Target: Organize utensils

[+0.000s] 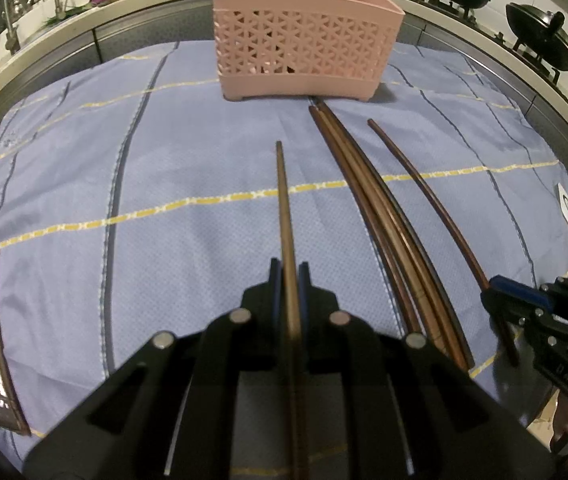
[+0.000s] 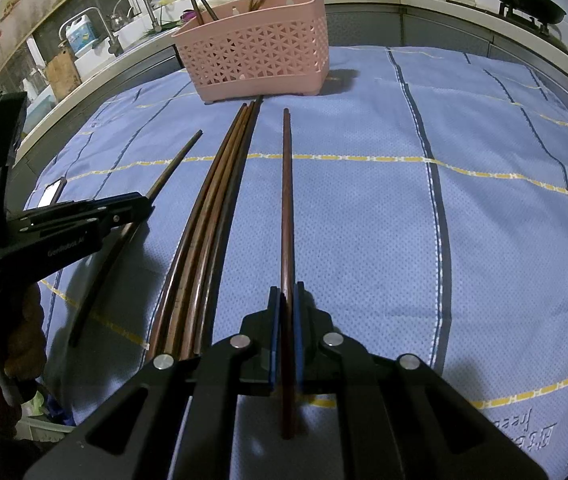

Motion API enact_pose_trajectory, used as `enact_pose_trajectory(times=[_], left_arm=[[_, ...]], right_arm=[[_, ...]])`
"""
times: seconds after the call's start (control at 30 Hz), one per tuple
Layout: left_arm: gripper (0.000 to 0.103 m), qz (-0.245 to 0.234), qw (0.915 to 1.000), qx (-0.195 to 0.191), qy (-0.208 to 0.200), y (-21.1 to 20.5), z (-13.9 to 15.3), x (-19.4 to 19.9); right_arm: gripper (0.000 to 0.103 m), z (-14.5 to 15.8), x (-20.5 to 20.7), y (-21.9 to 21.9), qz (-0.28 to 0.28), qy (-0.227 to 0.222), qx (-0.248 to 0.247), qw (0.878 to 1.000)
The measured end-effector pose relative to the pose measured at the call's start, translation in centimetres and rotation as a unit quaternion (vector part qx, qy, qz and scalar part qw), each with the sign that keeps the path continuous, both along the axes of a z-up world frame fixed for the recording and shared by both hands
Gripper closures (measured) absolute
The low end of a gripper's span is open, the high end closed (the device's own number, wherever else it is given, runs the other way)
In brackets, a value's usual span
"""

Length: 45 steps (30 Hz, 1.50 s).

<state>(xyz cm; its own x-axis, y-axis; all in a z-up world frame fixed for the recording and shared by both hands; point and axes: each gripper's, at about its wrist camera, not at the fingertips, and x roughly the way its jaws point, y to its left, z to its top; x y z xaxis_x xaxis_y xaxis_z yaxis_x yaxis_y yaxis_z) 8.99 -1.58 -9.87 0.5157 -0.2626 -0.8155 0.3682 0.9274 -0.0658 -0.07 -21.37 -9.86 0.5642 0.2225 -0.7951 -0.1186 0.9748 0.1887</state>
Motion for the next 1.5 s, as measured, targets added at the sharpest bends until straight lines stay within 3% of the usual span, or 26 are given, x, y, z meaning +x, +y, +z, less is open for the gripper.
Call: enact_pose_trajectory(times=[1.5], left_arm=[[0.095,-0.003,1.0,0.003,-0.004,0.05,0.14,-0.31]], right_arm=[[0.096,-0.02,0.46,0.34,-0.002,-0.004,-0.007,1.0]])
